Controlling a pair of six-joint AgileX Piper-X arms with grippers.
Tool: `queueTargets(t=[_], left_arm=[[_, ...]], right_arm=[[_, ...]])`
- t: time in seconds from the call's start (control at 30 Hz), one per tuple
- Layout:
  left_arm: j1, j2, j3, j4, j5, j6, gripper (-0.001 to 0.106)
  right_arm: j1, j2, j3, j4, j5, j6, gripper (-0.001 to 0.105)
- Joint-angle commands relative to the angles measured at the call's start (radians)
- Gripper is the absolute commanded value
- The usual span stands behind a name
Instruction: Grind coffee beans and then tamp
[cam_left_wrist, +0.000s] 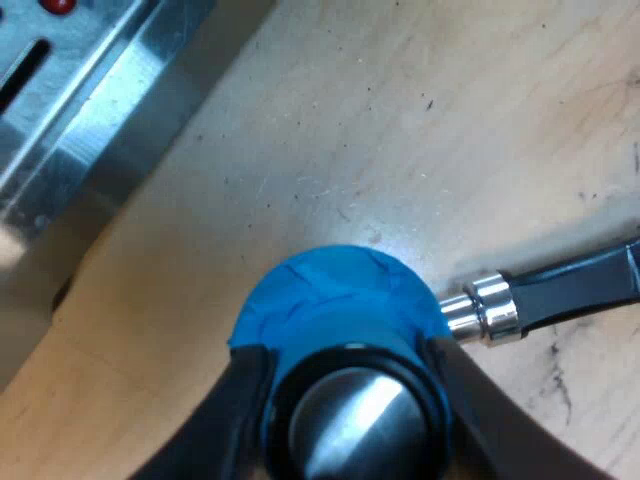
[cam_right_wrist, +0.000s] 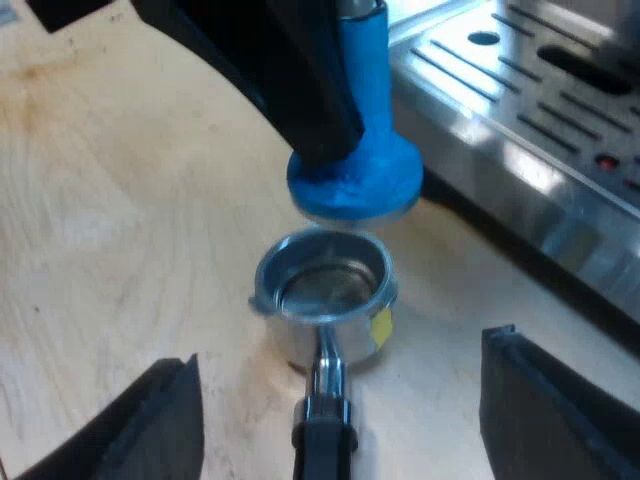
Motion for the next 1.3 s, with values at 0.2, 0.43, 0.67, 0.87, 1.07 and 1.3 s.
queueTargets(t=[0.2,0.43,0.67,0.87,1.07,1.3], left_arm=[[-0.007,-0.1,-0.009,0.035,-0.039,-0.007,0.0],[0.052,-0.141,-0.009,0.091,-0.045,-0.031,0.0],[0.227,-0.141,-0.009,0.132,0.004,0.019,0.0],[0.285,-0.141,-0.009,0.137,-0.002,0.031,0.0],[0.375,-0.141,0.034,0.138,0.0,0.031,0.0],[0.397,-0.141,0.122,0.078,0.002,0.03,0.0]], right_arm=[[0.0,-0.008,-0.003,-0.06,-0.079,-0.019,0.061],[0.0,-0.008,-0.003,-0.085,-0.116,-0.036,0.061],[0.0,-0.008,-0.003,-0.104,-0.116,-0.036,0.061],[0.0,-0.008,-0.003,-0.104,-0.116,-0.036,0.061],[0.0,-0.008,-0.003,-0.104,-0.116,-0.036,0.061],[0.0,-0.008,-0.003,-0.104,-0.116,-0.036,0.061]])
